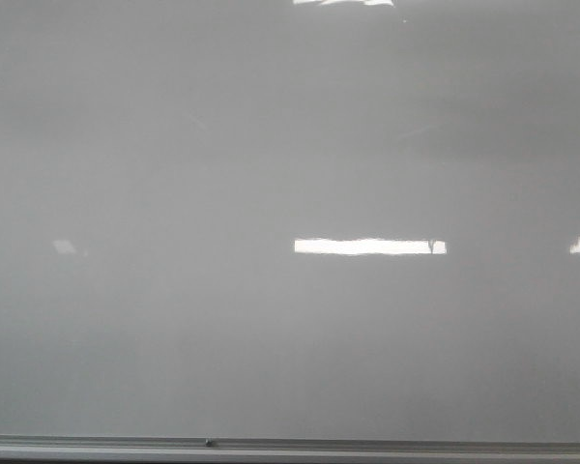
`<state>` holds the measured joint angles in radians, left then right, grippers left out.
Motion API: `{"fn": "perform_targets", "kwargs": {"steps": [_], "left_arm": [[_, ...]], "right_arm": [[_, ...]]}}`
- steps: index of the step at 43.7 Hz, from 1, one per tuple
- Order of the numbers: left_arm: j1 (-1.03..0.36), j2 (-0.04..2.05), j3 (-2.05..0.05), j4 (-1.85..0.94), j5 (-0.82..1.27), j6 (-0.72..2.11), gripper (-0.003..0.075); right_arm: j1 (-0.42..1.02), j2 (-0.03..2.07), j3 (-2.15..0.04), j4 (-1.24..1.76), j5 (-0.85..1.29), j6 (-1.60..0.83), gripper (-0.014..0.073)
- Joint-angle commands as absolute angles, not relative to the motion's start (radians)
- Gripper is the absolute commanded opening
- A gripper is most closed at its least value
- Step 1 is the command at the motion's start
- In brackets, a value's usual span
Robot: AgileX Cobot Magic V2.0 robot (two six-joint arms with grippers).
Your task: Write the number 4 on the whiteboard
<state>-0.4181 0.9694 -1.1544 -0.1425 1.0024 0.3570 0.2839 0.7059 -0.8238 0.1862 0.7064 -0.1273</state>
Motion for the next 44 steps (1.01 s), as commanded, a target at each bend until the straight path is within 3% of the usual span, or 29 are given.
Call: {"fn": "perform_targets", "kwargs": {"steps": [1, 25, 44], "left_arm": [[-0.416, 0.96, -1.186, -0.175, 0.915, 0.345, 0.0493], [-0.416, 0.96, -1.186, -0.177, 0.884, 0.345, 0.0493], [-0.416, 0.96, -1.186, -0.177, 0.883, 0.345, 0.0493]], "right_arm": [[0.276, 0.685, -0.775, 0.206, 0.503, -0.125, -0.0069], [0.276, 0.927, -0.76, 0.206, 0.132, -0.125, -0.0069], [0.276, 1.137, -0.893, 0.206, 0.107, -0.125, -0.0069]]}}
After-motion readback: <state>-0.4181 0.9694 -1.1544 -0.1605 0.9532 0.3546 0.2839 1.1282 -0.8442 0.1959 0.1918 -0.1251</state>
